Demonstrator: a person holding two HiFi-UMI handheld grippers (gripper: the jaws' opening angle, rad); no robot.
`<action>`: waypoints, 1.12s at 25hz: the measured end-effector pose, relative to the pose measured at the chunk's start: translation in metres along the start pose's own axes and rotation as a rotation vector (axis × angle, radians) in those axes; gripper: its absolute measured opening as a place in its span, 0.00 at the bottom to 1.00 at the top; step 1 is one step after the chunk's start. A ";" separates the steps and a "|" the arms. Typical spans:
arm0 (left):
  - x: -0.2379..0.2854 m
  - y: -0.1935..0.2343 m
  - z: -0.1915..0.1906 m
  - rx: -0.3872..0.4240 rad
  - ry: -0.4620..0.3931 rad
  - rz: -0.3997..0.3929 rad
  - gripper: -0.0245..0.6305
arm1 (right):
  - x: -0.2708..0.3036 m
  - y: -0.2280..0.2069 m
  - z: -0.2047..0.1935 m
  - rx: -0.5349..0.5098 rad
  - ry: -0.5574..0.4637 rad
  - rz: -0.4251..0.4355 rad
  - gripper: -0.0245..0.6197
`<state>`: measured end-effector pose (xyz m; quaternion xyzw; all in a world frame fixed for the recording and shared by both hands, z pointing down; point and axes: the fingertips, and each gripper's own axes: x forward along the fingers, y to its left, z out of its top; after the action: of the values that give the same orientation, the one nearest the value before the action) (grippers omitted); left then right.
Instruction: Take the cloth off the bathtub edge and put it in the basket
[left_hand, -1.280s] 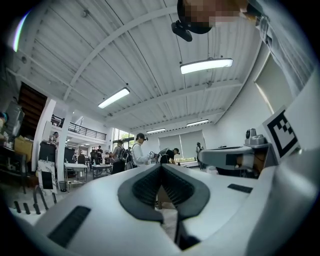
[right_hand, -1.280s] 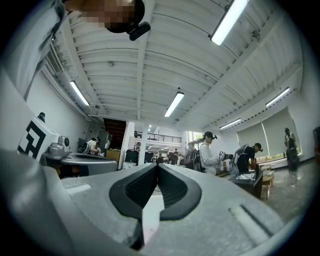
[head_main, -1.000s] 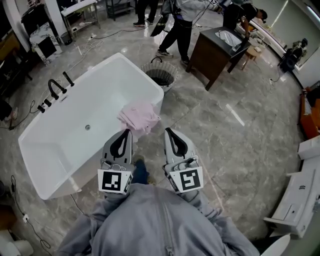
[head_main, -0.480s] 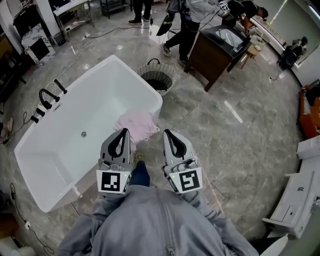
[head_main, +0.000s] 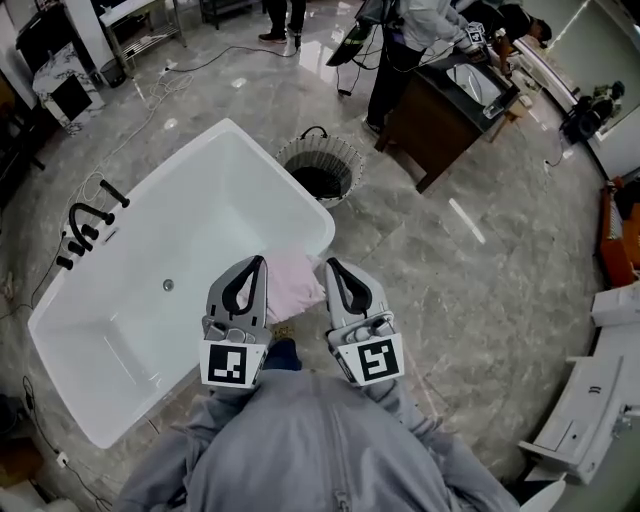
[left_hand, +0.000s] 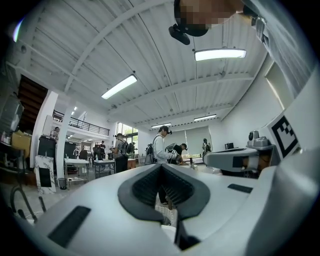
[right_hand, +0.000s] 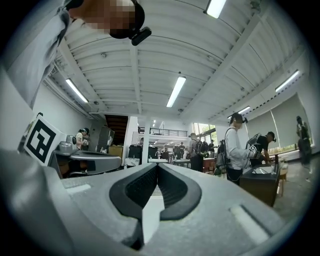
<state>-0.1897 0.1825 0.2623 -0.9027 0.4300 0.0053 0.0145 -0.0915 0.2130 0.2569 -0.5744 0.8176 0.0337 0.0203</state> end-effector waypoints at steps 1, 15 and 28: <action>0.007 0.005 -0.002 -0.001 0.002 -0.003 0.05 | 0.008 -0.003 -0.003 -0.008 0.008 -0.002 0.05; 0.063 0.036 -0.034 -0.041 0.055 -0.064 0.05 | 0.064 -0.026 -0.030 -0.003 0.068 -0.025 0.05; 0.075 0.057 -0.066 -0.044 0.103 0.010 0.05 | 0.097 -0.029 -0.064 0.007 0.097 0.086 0.05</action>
<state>-0.1871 0.0862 0.3249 -0.8997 0.4345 -0.0319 -0.0274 -0.0968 0.1073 0.3133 -0.5395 0.8418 0.0037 -0.0189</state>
